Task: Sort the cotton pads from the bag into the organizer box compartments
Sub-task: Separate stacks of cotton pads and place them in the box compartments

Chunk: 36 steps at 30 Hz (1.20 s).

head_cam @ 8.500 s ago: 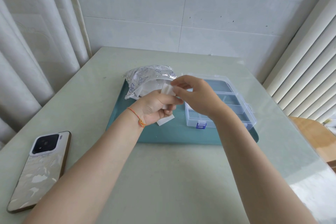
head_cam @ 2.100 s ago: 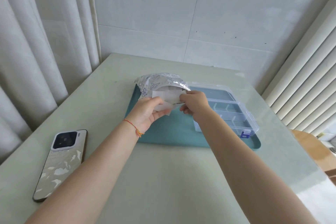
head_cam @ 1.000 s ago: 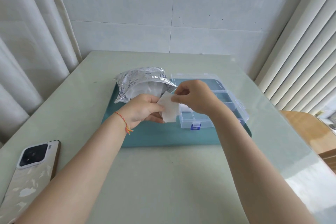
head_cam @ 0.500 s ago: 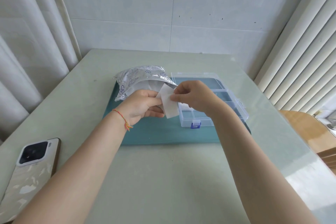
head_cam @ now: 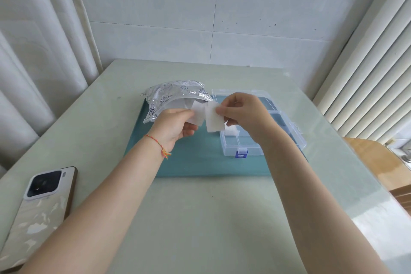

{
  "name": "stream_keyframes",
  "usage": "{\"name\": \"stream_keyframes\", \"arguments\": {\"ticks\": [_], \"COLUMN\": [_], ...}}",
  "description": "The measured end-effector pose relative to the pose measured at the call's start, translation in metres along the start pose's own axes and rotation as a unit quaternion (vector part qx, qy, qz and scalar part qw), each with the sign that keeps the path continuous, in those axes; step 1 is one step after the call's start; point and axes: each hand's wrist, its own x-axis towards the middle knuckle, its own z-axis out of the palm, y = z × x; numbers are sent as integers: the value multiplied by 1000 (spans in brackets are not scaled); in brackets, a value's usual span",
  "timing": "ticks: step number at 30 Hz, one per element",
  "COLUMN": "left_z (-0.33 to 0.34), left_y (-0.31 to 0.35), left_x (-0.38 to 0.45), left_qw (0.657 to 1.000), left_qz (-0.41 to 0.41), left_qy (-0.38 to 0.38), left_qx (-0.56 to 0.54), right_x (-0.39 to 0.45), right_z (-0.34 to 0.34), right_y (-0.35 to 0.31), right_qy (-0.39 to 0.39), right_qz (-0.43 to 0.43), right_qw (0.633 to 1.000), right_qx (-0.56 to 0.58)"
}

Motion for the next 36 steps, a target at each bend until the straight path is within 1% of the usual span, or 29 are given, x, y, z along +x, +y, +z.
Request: {"name": "stream_keyframes", "arguments": {"ticks": [2,3,6,8,12,14,16,18,21,23,27,28,30,32,34,36], "left_z": [2,3,8,9,13,14,14,13,11,10,10,10,8,6,5,6], "left_y": [-1,-1,3,6,8,8,8,8,7,5,4,4,2,1,3,4], "left_x": [-1,-2,-7,-9,-13,-16,-18,-19,-17,-16,-16,-16,-14,-13,-13,-14], "left_qw": [1000,999,993,986,981,978,977,972,965,959,957,959,962,960,959,962], "left_qz": [5,4,-12,-30,-45,-42,-42,-52,-85,-106,-124,-124,-130,-147,-151,-136], "left_qy": [-14,-27,-77,-97,-121,-151,-176,-190,-191,-195,-211,-208,-193,-177,-166,-161], "left_qx": [-17,-32,-94,-129,-148,-134,-117,-125,-160,-178,-153,-145,-146,-161,-174,-176], "right_x": [1,1,2,2,3,0,-3,-6,-5,-6,-7,-7,-7,-8,-12,-15], "right_z": [1,2,9,11,14,18,20,21,21,22,27,28,28,24,21,24], "right_y": [0,1,3,3,5,5,3,1,1,1,0,1,1,1,-1,0], "right_qy": [18,27,51,69,79,57,21,-10,-20,-19,-26,-22,-22,-81,-158,-189], "right_qz": [6,8,5,0,4,12,26,34,24,22,9,-1,-51,-96,-102,-114], "right_qw": [997,996,998,997,997,998,999,999,999,999,999,997,990,977,961,945], "right_qx": [71,82,47,15,-17,-30,2,32,-8,-12,-47,-69,-132,-175,-202,-241]}}
